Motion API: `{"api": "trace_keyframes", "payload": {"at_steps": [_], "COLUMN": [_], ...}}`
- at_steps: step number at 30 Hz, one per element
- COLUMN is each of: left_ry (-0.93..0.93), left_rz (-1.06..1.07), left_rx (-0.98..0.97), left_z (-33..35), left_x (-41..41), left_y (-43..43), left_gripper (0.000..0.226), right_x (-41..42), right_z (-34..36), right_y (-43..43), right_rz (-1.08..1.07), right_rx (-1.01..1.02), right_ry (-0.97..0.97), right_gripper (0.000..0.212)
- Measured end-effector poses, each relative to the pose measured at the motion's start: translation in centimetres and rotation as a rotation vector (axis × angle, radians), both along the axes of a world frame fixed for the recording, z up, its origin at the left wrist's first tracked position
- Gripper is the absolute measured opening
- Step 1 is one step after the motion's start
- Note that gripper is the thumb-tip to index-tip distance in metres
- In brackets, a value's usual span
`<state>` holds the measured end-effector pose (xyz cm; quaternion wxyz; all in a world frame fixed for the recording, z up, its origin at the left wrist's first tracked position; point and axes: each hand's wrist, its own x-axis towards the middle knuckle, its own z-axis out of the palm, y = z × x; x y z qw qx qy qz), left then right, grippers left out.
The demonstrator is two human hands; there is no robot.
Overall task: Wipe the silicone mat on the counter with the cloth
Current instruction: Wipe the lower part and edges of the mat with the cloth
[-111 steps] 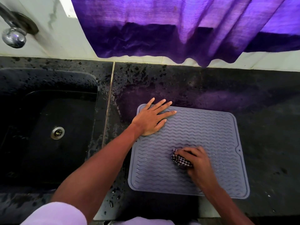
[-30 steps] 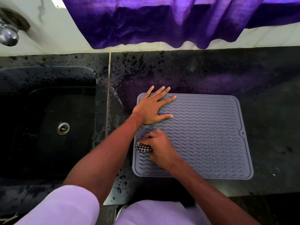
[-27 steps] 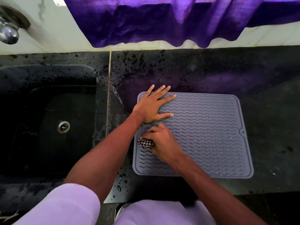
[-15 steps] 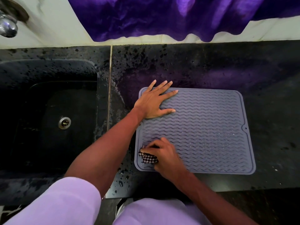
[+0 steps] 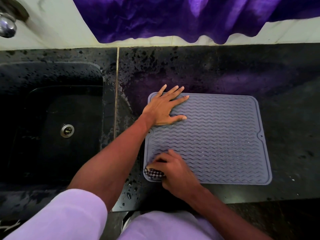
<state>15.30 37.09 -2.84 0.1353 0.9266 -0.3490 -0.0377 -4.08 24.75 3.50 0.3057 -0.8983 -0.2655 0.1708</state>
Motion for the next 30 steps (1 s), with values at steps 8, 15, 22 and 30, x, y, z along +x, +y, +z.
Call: {"api": "trace_keyframes", "payload": {"at_steps": [8, 15, 22, 30], "left_ry": [0.008, -0.028, -0.099, -0.273], "left_rz": [-0.038, -0.042, 0.010, 0.308], "left_rx": [-0.082, -0.090, -0.096, -0.203], "left_z": [-0.2, -0.2, -0.1, 0.9], "left_x": [0.0, 0.0, -0.3, -5.3], "left_y": [0.3, 0.3, 0.2, -1.1], "left_gripper": [0.085, 0.083, 0.077, 0.046], "right_x": [-2.1, -3.4, -3.9, -2.5], "right_z": [-1.4, -1.2, -0.2, 0.8], "right_y": [-0.9, -8.1, -14.8, -9.0], "right_rz": [-0.032, -0.169, -0.336, -0.274], "right_rx": [-0.167, -0.311, -0.419, -0.246], "right_ry": [-0.206, -0.291, -0.245, -0.248], "right_gripper": [0.053, 0.060, 0.075, 0.061]}}
